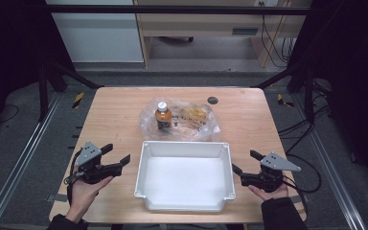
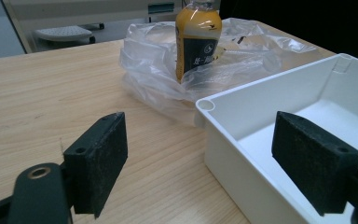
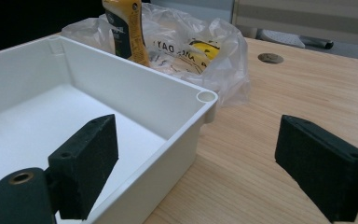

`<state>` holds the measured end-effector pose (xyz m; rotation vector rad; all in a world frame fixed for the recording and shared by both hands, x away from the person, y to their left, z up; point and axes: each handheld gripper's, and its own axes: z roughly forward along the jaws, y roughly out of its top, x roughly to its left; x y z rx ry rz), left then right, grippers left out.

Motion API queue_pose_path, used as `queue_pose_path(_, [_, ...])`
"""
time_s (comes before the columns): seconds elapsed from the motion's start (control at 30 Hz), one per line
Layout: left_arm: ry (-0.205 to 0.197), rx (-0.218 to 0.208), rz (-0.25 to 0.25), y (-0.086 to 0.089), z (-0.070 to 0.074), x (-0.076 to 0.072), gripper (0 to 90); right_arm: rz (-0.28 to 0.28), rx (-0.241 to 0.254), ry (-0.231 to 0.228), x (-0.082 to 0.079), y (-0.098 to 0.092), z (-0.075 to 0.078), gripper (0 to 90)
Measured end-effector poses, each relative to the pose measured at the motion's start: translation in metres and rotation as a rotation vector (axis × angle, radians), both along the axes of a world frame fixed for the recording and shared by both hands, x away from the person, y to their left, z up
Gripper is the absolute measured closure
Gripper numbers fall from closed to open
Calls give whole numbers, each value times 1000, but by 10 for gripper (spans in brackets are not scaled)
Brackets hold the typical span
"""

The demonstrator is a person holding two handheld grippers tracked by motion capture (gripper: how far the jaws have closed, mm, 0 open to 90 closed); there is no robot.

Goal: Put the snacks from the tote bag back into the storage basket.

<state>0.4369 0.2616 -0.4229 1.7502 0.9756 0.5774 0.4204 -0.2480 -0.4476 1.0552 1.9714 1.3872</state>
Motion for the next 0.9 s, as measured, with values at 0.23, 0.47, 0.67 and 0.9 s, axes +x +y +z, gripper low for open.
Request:
queue_pose_path(0.23, [3,-9,-3,-2,1,2,181,-5,-2,-4,1,0,0,142])
queue_pose_path(0.47, [-2,-9,-8,-4,4,3,182,-9,-7,2,0,0,0,145])
queue_pose_path(0.67, [-4,-11,-6,-5,6,4,183,-5,-15,1,0,1,-1,153])
queue_pose_path(0.9, [-7,-11,-16,-8,11,6,183,-3,-18,8,0,1,-1,155])
